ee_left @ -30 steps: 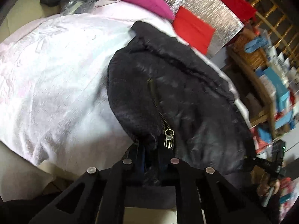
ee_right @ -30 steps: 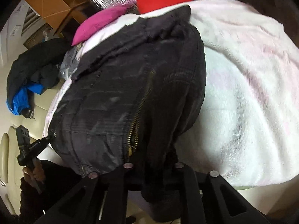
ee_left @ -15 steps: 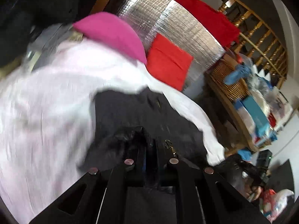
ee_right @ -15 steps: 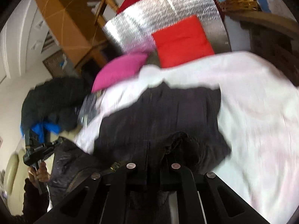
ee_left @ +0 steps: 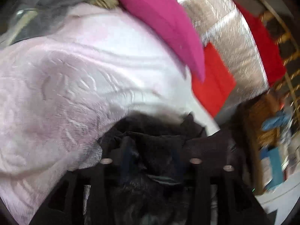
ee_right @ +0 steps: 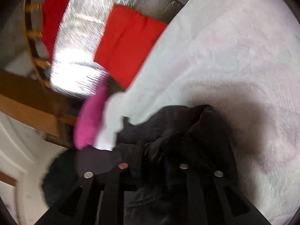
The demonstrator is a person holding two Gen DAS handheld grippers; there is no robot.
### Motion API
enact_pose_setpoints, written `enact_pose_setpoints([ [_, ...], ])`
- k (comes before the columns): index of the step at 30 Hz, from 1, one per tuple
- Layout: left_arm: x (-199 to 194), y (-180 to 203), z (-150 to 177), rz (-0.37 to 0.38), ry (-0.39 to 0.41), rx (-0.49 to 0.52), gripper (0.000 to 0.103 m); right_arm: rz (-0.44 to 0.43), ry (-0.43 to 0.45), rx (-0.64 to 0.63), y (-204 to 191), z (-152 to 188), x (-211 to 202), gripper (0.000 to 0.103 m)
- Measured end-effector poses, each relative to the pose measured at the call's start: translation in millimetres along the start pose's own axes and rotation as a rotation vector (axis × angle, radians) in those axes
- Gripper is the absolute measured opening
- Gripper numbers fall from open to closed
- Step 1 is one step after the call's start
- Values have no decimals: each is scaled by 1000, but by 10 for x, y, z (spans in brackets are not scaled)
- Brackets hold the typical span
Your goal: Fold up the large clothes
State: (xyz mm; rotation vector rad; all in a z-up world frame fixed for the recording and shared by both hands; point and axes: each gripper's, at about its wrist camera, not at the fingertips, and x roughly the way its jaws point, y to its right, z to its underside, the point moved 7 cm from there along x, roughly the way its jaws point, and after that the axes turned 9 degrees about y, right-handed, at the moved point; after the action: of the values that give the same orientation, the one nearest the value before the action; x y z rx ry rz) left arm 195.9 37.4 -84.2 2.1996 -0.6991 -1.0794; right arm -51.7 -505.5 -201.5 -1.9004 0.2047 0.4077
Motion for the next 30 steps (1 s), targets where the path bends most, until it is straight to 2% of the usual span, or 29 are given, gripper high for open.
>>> enact_pose_setpoints([
  [1,-165,-9,-39,-5,53,-8,66,-19,9,8,-19,-21,-84,50],
  [2,-340,3,-76,-10,101,-9,67,-35,34,10,-44,-29,-236,66],
  [3,-501,35,-65,-4,132,-7,67,-40,59,8,-72,-35,-358,86],
  [4,-682,61,-23,6,165,-7,68,-57,112,2,-123,-33,-552,90],
  [5,-815,103,43,3,187,-1,72,-70,153,-15,-185,-10,-706,90],
  [6,-894,135,125,-8,192,15,73,-75,157,-41,-257,-16,-852,90],
  [7,-1003,172,270,-24,187,40,74,-71,142,-69,-318,13,-962,90],
  [10,-1137,226,639,-24,182,11,75,-46,65,-123,-445,321,-1157,89],
  [11,-1135,196,817,-38,155,-7,77,-48,27,-126,-472,501,-1216,89],
  [12,-1178,193,852,-58,138,-19,78,-43,7,-128,-492,611,-1222,89],
  [14,-1051,78,1081,-140,62,-45,79,-10,-26,-142,-449,857,-1281,89],
  [16,-950,26,1222,-161,1,-79,78,41,-64,-115,-327,1086,-1210,89],
  [18,-923,29,1254,-163,9,-101,79,72,-104,-75,-211,1215,-1143,89],
  [20,-885,43,1222,-134,15,-120,88,87,-110,-18,-64,1260,-1053,89],
  [22,-829,-15,1237,-117,19,-170,90,95,-113,10,40,1247,-936,89],
  [26,-873,-14,1208,-121,72,-242,90,123,-54,47,191,1135,-702,89],
  [28,-1029,17,1203,-129,130,-234,90,107,-17,37,150,1061,-648,89],
  [30,-1135,134,1207,-165,161,-151,90,108,10,-5,82,1008,-631,85],
])
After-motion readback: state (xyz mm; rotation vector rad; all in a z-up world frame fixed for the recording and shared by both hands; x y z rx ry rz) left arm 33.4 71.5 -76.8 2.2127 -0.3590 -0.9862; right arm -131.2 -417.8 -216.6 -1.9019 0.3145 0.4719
